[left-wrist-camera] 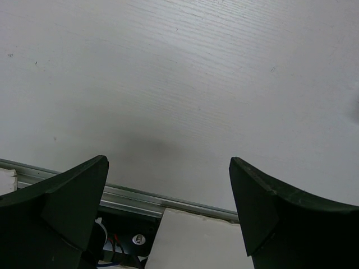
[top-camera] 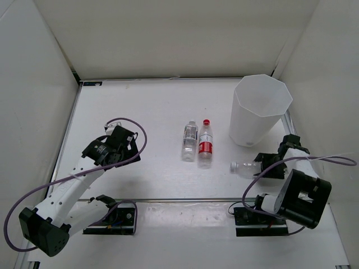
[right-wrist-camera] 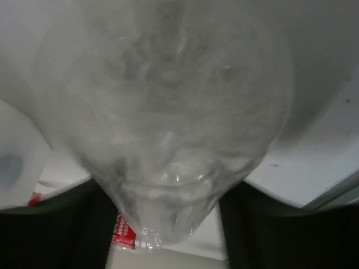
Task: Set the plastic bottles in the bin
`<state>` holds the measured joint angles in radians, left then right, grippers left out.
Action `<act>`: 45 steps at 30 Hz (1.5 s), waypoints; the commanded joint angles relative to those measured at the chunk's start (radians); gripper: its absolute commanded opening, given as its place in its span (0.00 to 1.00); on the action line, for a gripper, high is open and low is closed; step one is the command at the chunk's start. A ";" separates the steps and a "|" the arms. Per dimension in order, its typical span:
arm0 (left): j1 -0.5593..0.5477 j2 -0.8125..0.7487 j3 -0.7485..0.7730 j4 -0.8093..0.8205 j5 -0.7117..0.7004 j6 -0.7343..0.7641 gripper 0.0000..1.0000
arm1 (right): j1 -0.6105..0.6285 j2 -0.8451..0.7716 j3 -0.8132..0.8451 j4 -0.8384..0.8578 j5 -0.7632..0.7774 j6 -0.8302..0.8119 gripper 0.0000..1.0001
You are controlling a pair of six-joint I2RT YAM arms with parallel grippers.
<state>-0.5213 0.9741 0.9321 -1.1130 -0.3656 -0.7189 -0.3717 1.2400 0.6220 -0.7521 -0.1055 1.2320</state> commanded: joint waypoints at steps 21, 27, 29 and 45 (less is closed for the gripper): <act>-0.006 0.038 0.007 0.068 0.092 0.027 1.00 | 0.074 -0.177 1.115 -0.282 -0.070 -0.385 0.18; -0.006 0.115 0.118 0.088 0.103 0.061 1.00 | 0.121 0.137 1.503 -0.201 0.205 -0.554 0.20; -0.006 0.165 0.154 0.097 0.114 0.061 1.00 | 0.158 0.222 1.538 -0.201 0.300 -0.613 0.26; -0.038 0.667 0.496 0.364 0.353 0.203 1.00 | 0.496 0.032 1.259 -0.409 0.257 -0.675 1.00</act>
<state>-0.5251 1.5681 1.3590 -0.8288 -0.0826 -0.5770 0.1162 1.3853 1.9240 -1.1011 0.1875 0.5583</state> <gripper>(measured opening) 1.000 0.998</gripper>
